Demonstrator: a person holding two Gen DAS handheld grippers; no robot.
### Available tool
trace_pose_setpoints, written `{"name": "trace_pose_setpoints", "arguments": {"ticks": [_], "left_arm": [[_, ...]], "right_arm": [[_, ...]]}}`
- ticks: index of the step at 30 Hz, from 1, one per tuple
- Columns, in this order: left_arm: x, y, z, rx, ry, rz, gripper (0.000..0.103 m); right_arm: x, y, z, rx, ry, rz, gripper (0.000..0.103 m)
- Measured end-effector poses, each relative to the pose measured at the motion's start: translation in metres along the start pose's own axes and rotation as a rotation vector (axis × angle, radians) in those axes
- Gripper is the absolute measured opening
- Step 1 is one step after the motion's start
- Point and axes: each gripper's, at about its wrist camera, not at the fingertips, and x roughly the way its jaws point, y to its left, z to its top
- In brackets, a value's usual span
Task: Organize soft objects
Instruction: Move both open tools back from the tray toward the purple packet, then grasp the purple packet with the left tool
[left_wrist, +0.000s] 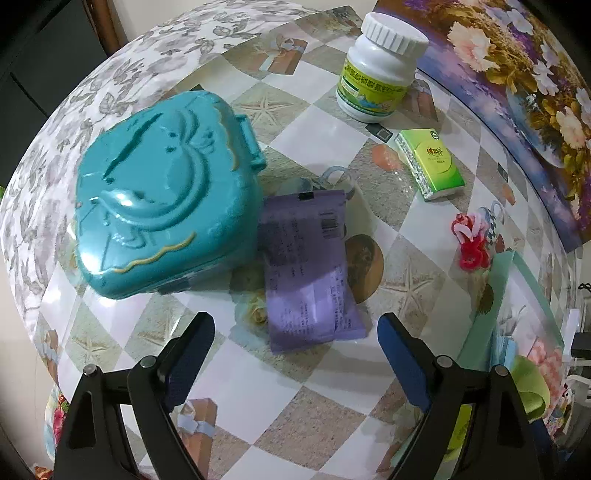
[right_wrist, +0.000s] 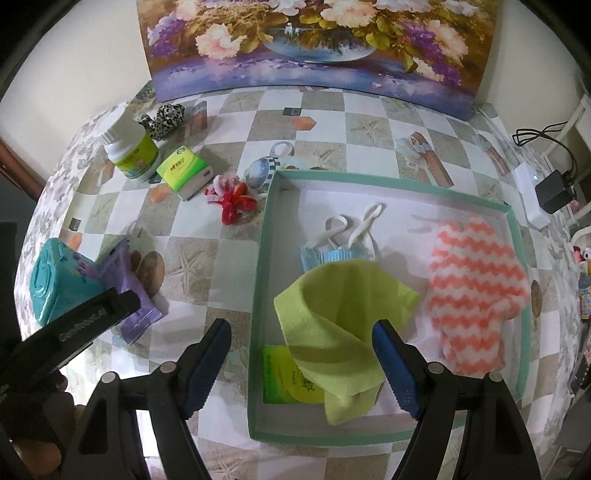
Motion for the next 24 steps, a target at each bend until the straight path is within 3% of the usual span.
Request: {"name": "trace_pose_setpoints", "arguments": {"ticks": [7, 9, 12, 14, 24], "left_arm": [[0.016, -0.008, 0.008, -0.004, -0.012, 0.013, 0.087], [0.022, -0.009, 0.009, -0.006, -0.003, 0.019, 0.077], [0.028, -0.010, 0.010, -0.004, -0.001, 0.037, 0.071], [0.029, -0.013, 0.011, 0.015, -0.016, 0.060, 0.060], [0.034, -0.035, 0.012, 0.078, -0.029, 0.060, 0.055]], "right_arm": [[-0.001, -0.003, 0.004, 0.006, -0.021, 0.002, 0.082], [-0.001, -0.004, 0.005, 0.008, -0.025, 0.003, 0.082], [0.000, -0.004, 0.005, 0.008, -0.029, 0.003, 0.082], [0.000, -0.004, 0.006, 0.008, -0.032, 0.002, 0.082], [0.006, -0.004, 0.009, 0.012, -0.037, 0.000, 0.082]]}}
